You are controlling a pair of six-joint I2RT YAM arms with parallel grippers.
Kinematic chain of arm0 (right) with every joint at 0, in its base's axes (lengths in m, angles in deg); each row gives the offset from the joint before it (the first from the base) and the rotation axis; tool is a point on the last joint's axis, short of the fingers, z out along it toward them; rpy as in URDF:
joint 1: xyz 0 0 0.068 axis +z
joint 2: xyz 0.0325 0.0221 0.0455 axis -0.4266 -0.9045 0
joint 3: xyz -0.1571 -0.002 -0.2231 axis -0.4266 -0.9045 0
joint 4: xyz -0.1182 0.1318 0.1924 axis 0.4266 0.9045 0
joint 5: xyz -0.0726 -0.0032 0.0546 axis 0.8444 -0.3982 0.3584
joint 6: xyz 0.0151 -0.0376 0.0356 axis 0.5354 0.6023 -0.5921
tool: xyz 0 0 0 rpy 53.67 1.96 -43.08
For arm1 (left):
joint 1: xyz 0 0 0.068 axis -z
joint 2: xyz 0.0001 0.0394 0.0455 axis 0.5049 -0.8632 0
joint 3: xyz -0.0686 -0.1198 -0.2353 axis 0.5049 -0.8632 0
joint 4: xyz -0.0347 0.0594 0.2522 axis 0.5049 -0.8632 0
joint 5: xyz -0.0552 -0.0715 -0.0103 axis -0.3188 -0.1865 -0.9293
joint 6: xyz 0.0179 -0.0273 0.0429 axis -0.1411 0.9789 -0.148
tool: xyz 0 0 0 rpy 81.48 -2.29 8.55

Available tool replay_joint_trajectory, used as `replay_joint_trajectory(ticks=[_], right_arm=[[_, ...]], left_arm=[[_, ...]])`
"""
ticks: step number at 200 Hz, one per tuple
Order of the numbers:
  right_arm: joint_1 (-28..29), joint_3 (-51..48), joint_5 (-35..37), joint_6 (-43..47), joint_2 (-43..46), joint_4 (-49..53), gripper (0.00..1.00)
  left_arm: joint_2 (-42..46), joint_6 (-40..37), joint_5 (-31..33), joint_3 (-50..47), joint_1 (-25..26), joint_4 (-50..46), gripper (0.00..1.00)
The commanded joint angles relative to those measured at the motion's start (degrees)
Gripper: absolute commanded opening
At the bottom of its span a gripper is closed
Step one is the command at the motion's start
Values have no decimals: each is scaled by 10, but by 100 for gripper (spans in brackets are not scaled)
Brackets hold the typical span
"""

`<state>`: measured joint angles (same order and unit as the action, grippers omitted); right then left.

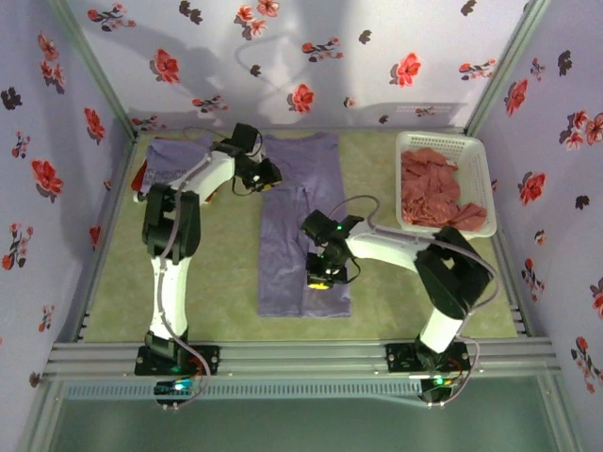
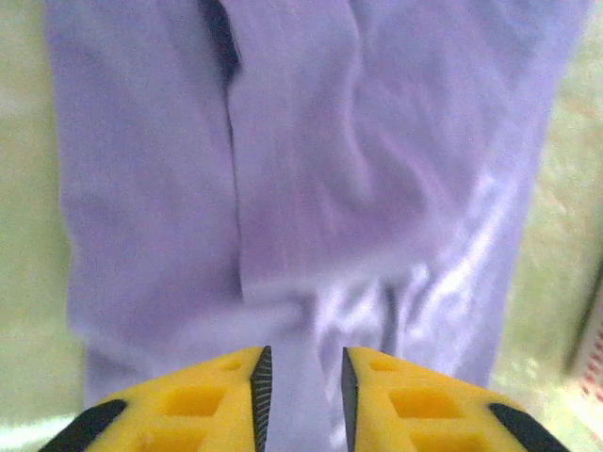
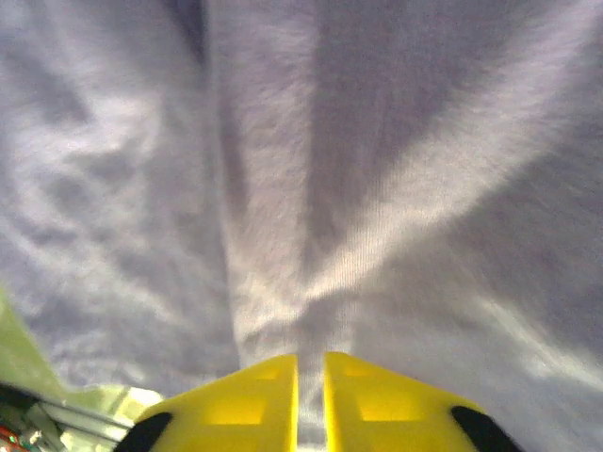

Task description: Fold and stack the t-shirts

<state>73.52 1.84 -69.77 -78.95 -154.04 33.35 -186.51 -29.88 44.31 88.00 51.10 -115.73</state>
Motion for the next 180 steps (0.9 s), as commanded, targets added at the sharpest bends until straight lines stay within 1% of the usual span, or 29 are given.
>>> replay_joint_trajectory(ticks=[1,18,40,47,62,96,114,134,151,180], right_arm=[[-5,-2,52,14,78,56,26],[-16,-40,63,7,131,64,33],[-36,-97,66,-4,195,71,42],[-41,-115,66,-7,211,71,47],[-48,-150,66,-17,242,65,53],[-50,-203,57,-31,269,43,56],[-50,-221,44,-39,270,22,57],[-50,-234,29,-49,264,-1,57],[-50,-236,24,-50,258,-9,57],[-50,-237,21,-42,245,-15,57]], left_arm=[[111,-44,11,-83,7,-45,33],[175,-60,36,-160,17,-79,36],[256,-64,53,-266,45,-110,39],[280,-62,61,-298,54,-121,40],[328,-42,72,-357,73,-141,41],[432,26,72,-468,124,-148,43],[463,58,64,-508,152,-142,43],[467,72,27,-538,179,-129,43],[465,80,14,-557,200,-120,43],[465,105,3,-589,215,-95,42]])
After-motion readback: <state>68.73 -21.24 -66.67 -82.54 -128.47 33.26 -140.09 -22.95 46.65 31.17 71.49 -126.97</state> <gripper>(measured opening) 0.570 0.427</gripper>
